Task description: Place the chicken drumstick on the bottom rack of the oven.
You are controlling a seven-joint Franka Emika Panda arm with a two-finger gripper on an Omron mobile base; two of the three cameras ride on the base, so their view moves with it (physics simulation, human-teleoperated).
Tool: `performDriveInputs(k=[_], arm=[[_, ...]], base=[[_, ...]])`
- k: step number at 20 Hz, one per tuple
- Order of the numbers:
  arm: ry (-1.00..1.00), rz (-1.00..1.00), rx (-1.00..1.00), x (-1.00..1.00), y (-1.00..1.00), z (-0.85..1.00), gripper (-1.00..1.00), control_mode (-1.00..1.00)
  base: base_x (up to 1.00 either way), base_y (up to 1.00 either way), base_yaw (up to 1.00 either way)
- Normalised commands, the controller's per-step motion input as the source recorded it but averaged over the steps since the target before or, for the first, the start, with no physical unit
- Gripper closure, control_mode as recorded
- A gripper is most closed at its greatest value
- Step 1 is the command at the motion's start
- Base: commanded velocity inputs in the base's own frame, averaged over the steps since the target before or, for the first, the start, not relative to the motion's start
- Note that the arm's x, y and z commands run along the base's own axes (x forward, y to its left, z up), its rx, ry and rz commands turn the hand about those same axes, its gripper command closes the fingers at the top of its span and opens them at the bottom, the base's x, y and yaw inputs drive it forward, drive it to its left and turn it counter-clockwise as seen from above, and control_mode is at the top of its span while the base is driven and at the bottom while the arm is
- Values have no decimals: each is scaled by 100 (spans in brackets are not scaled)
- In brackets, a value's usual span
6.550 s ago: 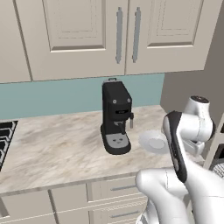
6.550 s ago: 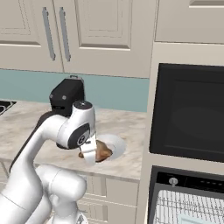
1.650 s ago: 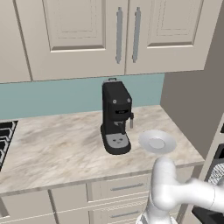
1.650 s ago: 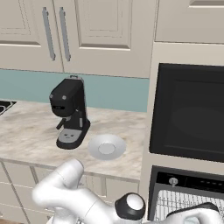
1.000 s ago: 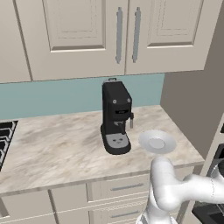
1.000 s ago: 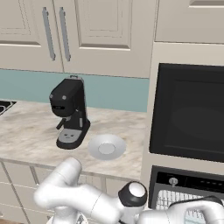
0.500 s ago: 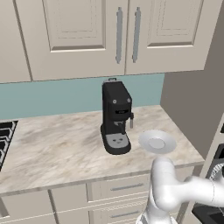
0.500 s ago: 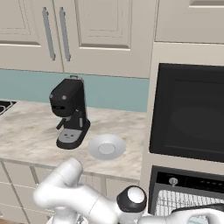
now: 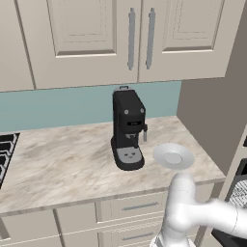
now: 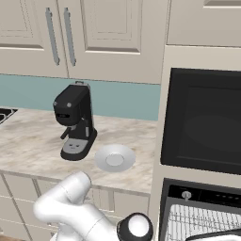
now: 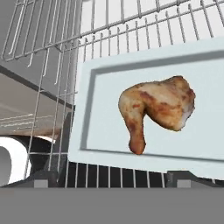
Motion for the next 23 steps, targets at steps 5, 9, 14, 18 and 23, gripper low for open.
performDriveInputs(k=[5, 9, 14, 18, 23], arm=[[0, 0, -14, -70, 76, 43, -100, -100], [-3, 0, -12, -79, 100, 47, -100, -100], [-5, 0, -19, -56, 100, 72, -100, -100], [0, 0, -28, -40, 100, 86, -100, -100], [2, -4, -27, -5, 96, 40, -100, -100]], base=[[0, 0, 0], [0, 0, 0], [0, 0, 0], [0, 0, 0], [0, 0, 0]])
